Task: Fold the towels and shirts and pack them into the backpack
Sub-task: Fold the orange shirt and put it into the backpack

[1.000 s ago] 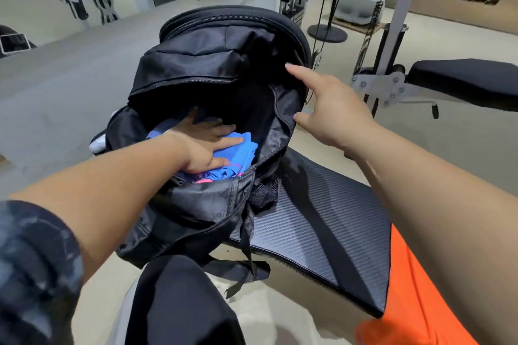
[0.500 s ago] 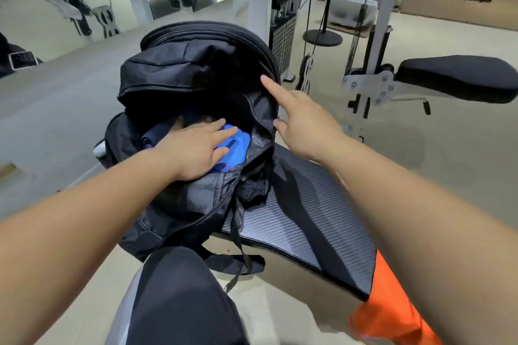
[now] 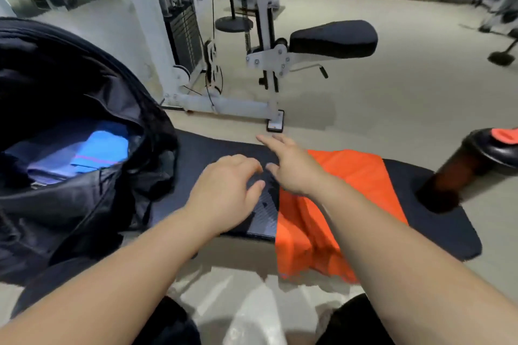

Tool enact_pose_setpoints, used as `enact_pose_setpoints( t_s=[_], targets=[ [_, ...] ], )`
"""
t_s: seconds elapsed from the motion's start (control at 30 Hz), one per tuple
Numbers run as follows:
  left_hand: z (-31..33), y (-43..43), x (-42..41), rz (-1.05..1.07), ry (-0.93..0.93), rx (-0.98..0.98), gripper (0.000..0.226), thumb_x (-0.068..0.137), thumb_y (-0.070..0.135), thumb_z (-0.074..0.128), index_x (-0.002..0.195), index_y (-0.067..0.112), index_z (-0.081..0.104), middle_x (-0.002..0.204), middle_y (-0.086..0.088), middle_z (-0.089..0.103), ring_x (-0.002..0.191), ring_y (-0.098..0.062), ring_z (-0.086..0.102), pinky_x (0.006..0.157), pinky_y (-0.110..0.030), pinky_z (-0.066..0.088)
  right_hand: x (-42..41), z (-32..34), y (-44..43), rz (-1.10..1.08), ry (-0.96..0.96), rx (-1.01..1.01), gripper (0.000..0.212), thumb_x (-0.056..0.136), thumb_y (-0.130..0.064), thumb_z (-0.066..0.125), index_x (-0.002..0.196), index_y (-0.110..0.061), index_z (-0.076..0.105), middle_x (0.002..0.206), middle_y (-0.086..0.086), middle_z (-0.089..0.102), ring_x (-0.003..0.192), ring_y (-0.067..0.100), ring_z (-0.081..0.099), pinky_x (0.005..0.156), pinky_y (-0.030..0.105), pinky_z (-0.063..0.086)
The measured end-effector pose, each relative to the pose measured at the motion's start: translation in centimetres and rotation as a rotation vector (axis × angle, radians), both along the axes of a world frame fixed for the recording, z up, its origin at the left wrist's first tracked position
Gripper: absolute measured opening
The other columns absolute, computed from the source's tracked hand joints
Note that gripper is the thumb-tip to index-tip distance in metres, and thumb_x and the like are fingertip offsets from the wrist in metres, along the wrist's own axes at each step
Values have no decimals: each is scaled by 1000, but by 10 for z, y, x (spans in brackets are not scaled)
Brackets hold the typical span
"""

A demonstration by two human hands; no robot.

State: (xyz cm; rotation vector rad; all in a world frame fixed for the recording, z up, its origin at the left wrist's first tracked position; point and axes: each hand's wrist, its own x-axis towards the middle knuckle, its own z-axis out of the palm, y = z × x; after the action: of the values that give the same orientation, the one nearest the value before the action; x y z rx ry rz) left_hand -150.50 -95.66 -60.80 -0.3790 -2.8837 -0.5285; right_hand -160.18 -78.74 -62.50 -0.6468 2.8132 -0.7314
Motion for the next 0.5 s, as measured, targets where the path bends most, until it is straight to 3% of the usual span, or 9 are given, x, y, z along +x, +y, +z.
enact_pose_setpoints(
  t_s=[0.1,0.23,0.37,0.5],
  targets=[
    [-36,58,-13,-57,-170,-99,46,93,49,53,133,27,55,129,-2,59,120,-28,55,97,-44,48,15,-40,71,-203,-44,188,67,96,-43,56,156,-37,27,164,13,23,150,31,26,121,40,26],
    [-80,97,-28,-88,-356,-279,73,94,61,47,157,29,28,167,-2,19,151,-25,22,120,-55,24,44,-78,140,-404,-163,406,77,91,-73,39,157,-45,10,169,4,0,155,33,0,122,58,8],
    [-106,91,-27,-73,-401,-294,76,97,67,34,161,32,13,170,6,0,156,-19,3,121,-60,9,56,-92,163,-390,-201,429,80,90,-79,32,156,-50,0,168,-2,-14,154,29,-14,121,60,-3],
    [-111,60,-28,-19,-398,-286,68,101,61,29,161,37,6,169,13,-4,156,-14,-4,122,-61,5,52,-93,164,-331,-180,424,80,88,-80,32,155,-52,-1,168,-3,-16,153,28,-18,121,58,-8]
  ],
)
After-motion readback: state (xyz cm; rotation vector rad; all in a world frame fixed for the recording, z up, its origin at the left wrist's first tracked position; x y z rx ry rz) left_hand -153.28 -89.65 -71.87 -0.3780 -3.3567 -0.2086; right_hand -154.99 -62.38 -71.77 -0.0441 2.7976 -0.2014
